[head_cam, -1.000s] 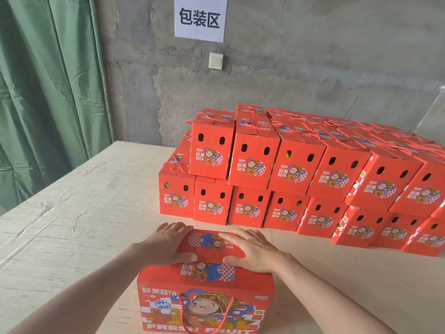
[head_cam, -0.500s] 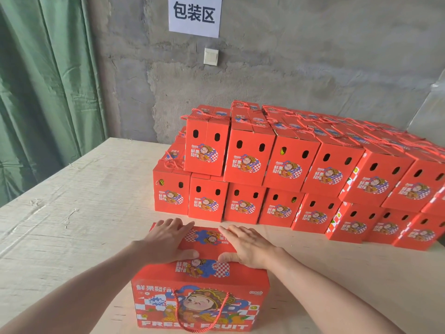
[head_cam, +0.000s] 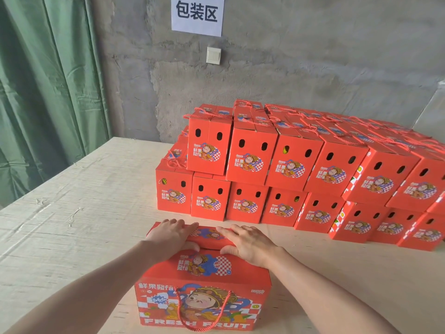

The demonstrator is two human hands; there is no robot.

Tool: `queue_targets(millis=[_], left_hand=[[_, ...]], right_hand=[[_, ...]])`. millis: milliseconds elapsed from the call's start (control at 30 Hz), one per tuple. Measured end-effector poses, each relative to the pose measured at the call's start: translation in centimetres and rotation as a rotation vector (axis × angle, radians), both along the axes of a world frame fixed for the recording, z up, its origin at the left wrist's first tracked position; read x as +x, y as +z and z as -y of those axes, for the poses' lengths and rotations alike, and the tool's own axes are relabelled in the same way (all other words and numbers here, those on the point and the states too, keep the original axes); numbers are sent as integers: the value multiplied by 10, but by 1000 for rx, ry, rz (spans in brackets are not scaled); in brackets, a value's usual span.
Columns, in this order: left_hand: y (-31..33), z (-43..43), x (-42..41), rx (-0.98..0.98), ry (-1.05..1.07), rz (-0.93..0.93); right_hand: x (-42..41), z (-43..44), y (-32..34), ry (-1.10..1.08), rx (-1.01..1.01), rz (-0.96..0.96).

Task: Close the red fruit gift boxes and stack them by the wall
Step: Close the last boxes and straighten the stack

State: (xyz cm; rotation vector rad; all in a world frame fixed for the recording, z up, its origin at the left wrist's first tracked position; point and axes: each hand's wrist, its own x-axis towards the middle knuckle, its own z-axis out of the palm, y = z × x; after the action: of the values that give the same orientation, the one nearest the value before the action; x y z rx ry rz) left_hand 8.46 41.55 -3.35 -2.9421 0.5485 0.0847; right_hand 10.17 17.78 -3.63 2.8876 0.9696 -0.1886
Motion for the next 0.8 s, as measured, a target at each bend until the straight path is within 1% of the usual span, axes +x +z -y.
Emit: queue_targets(millis=[67, 200, 300, 400, 567, 700, 800], left_hand=[[0, -2, -1, -13, -19, 5], [-2, -7, 0, -31, -47, 17], [-4, -8, 2, -70, -40, 4], [-4, -8, 1, -117, -56, 2], [-5, -5, -1, -143, -57, 17], [-2, 12, 6, -61, -34, -56], [-2, 27, 10, -105, -4, -102]], right_hand=[[0, 1, 3, 4, 0, -9], [-2, 26, 6, 45, 111, -69], [-7, 60, 1, -14, 103, -130], [-11, 71, 1, -79, 128, -200], [-14, 65, -1, -103, 262, -190], [-18, 63, -6, -136, 309, -166], [-19, 63, -8, -147, 328, -136]])
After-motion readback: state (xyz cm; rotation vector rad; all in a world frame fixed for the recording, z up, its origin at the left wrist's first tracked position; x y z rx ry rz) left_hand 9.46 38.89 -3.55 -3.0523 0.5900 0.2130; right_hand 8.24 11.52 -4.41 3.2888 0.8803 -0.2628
